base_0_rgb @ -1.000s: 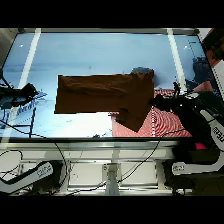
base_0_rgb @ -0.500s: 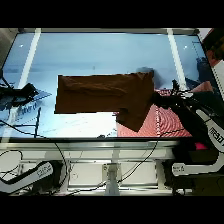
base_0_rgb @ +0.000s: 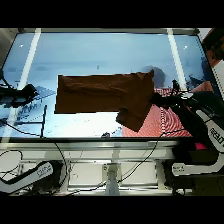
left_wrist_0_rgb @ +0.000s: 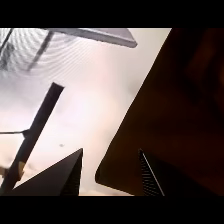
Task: Fold the clothes and pants, and hang the long-sleeved shirts on hangers.
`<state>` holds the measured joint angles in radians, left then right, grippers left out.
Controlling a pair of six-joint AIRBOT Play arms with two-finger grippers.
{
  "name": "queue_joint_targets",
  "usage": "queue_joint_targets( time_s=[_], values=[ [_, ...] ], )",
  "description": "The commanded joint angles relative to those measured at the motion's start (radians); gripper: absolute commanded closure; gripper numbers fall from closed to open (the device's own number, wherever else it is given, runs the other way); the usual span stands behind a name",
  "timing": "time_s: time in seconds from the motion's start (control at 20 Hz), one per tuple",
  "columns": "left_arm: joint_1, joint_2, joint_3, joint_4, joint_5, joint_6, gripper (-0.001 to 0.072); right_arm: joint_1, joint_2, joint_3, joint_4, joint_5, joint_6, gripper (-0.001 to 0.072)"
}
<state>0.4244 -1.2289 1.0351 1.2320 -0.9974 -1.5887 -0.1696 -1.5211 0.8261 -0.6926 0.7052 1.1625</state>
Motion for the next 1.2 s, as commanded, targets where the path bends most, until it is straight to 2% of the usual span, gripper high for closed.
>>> queue_joint_targets(
  time_s=[0.0, 0.05, 0.15, 0.2, 0.25, 0.4, 0.5, 0.75, 0.95, 1.1, 1.15],
  values=[
    [0.001, -0.006, -0.002, 0.024, -0.034, 0.001, 0.0279, 0.001, 0.005, 0.001, 0.004, 0.010, -0.002, 0.0699],
    [0.001, -0.014, -0.002, 0.023, -0.057, 0.019, 0.0279, 0.001, 0.008, 0.001, 0.004, 0.010, -0.002, 0.0698],
    [0.000, -0.043, -0.003, 0.017, -0.138, 0.153, 0.0269, 0.001, 0.008, 0.001, 0.004, 0.010, -0.002, 0.0698],
    [0.000, -0.065, -0.006, -0.010, -0.187, 0.229, 0.0204, 0.001, 0.008, 0.001, 0.004, 0.010, -0.002, 0.0698],
    [0.002, -0.087, -0.018, -0.047, -0.218, 0.280, 0.0178, 0.001, 0.008, 0.001, 0.004, 0.010, -0.002, 0.0698],
    [0.008, -0.154, -0.077, -0.198, -0.206, 0.436, 0.0179, 0.001, 0.008, 0.001, 0.004, 0.010, -0.002, 0.0698],
    [0.014, -0.207, -0.101, -0.256, -0.203, 0.509, 0.0179, 0.001, 0.008, 0.001, 0.004, 0.013, -0.002, 0.0698],
    [0.029, -0.309, -0.105, -0.275, -0.201, 0.546, 0.0179, 0.001, 0.008, 0.001, 0.004, 0.010, -0.002, 0.0698],
    [0.045, -0.321, -0.105, -0.292, -0.137, 0.547, 0.0183, 0.001, 0.008, 0.001, 0.004, 0.011, -0.002, 0.0698],
    [0.044, -0.328, -0.105, -0.358, -0.124, 0.587, 0.0373, 0.001, 0.008, 0.001, 0.004, 0.012, -0.002, 0.0698],
    [0.044, -0.332, -0.105, -0.364, -0.109, 0.587, 0.0373, 0.001, 0.008, 0.001, 0.004, 0.012, -0.001, 0.0698]
  ],
)
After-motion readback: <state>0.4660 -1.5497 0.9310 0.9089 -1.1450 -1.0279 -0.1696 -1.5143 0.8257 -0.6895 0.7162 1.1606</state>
